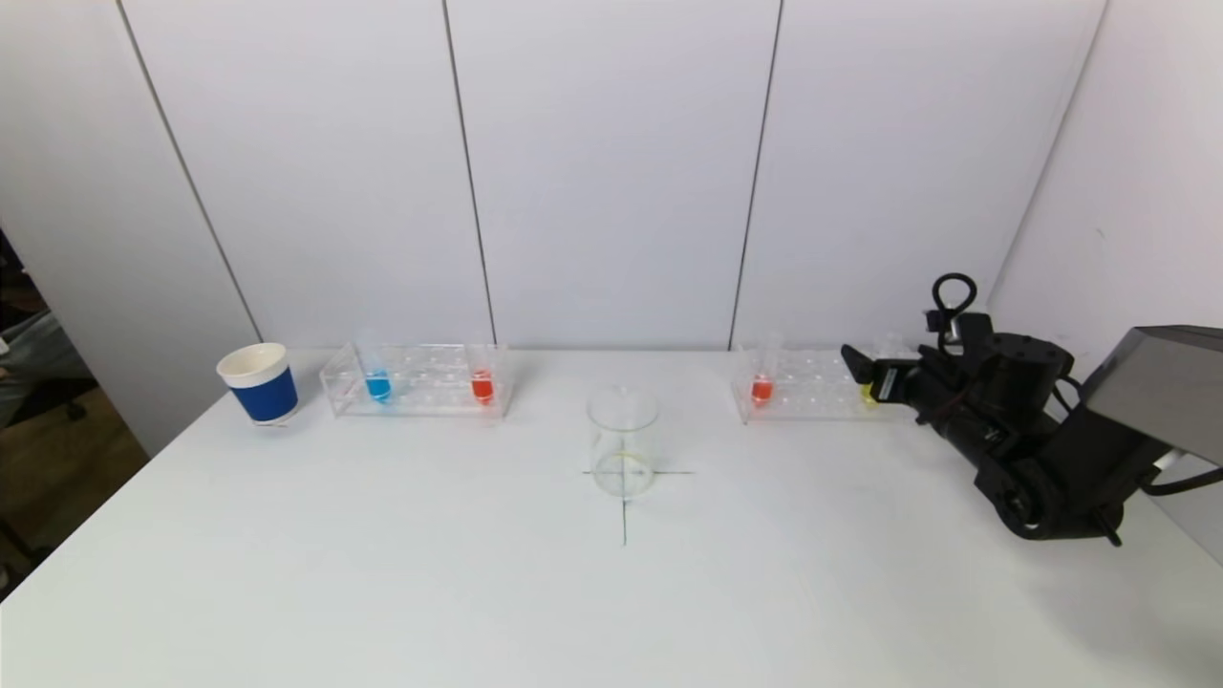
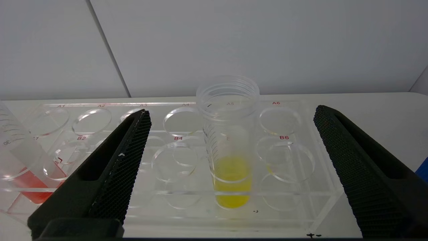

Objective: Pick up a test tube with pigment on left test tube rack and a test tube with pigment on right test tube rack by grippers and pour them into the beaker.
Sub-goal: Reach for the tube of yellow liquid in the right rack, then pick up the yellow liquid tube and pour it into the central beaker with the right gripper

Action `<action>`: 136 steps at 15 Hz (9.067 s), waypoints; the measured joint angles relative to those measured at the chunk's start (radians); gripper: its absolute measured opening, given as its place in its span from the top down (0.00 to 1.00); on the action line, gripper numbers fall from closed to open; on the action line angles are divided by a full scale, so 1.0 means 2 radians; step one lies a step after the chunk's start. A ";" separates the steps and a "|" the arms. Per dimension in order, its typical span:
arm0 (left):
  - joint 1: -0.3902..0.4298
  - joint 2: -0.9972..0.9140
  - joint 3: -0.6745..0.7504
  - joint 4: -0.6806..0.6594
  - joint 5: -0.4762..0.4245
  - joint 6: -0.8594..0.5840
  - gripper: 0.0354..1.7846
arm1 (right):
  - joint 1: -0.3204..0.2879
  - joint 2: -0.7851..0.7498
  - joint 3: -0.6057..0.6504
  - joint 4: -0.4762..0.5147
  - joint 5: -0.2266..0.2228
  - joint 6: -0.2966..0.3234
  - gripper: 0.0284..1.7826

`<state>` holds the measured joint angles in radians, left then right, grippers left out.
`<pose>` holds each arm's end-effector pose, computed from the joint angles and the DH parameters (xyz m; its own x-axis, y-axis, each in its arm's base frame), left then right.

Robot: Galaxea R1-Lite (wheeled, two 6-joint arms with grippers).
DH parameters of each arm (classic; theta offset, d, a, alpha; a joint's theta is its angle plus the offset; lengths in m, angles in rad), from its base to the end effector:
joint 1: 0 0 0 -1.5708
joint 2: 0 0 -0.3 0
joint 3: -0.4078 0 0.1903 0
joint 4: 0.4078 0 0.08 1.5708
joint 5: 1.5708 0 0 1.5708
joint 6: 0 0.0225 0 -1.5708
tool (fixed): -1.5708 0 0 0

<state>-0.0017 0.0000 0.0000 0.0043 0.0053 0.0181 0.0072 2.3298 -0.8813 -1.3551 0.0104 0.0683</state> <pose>-0.0228 0.0002 0.0750 1.0000 0.0036 -0.0043 -0.0035 0.9998 0.0181 0.4047 0.0031 0.0439 0.9955 0.0176 -0.0933 -0.0111 0.9976 0.0689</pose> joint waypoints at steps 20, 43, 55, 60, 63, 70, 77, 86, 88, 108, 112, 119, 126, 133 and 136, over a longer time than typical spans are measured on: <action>0.000 0.000 0.000 0.000 0.000 0.000 0.01 | 0.001 0.015 -0.021 0.008 0.000 0.000 0.01; 0.000 0.000 0.000 0.000 0.000 0.000 0.01 | 0.002 0.013 -0.020 0.007 -0.001 -0.003 0.75; 0.000 0.000 0.000 0.000 0.000 0.000 0.01 | 0.007 -0.022 -0.024 0.030 -0.001 -0.005 0.75; 0.000 0.000 0.000 0.000 0.000 0.000 0.01 | 0.008 -0.055 -0.033 0.057 0.000 -0.005 0.75; 0.000 0.000 0.000 0.000 0.000 0.000 0.01 | 0.008 -0.079 -0.039 0.075 0.000 -0.006 0.75; 0.000 0.000 0.000 0.000 0.000 0.000 0.01 | 0.010 -0.152 -0.083 0.159 0.008 -0.023 0.75; 0.000 0.000 0.000 0.000 0.000 0.000 0.01 | 0.029 -0.239 -0.148 0.307 0.063 -0.051 0.75; 0.000 0.000 0.000 0.000 0.000 0.000 0.01 | 0.123 -0.298 -0.243 0.457 0.095 -0.146 0.75; 0.000 0.000 0.000 0.000 0.000 0.000 0.01 | 0.145 -0.297 -0.248 0.460 0.095 -0.184 0.75; 0.000 0.000 0.000 0.000 0.000 0.000 0.01 | 0.220 -0.153 -0.224 0.380 0.155 -0.401 0.75; 0.000 0.000 0.000 0.000 0.000 0.000 0.01 | 0.230 -0.129 -0.222 0.367 0.154 -0.425 0.75; 0.000 0.000 0.000 0.000 0.000 0.000 0.01 | 0.240 -0.119 -0.199 0.311 0.155 -0.470 0.75; 0.000 0.000 0.000 0.000 0.000 0.000 0.01 | 0.249 -0.114 -0.168 0.232 0.169 -0.516 0.75; 0.000 0.000 0.000 0.000 0.000 0.000 0.01 | 0.247 -0.107 -0.143 0.202 0.192 -0.581 0.75; 0.000 0.000 0.000 0.000 0.000 0.000 0.01 | 0.247 -0.103 -0.141 0.203 0.194 -0.600 0.75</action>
<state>-0.0017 0.0000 0.0000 0.0047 0.0057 0.0183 0.5013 2.1238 -1.1643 -0.9487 0.3987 -1.1309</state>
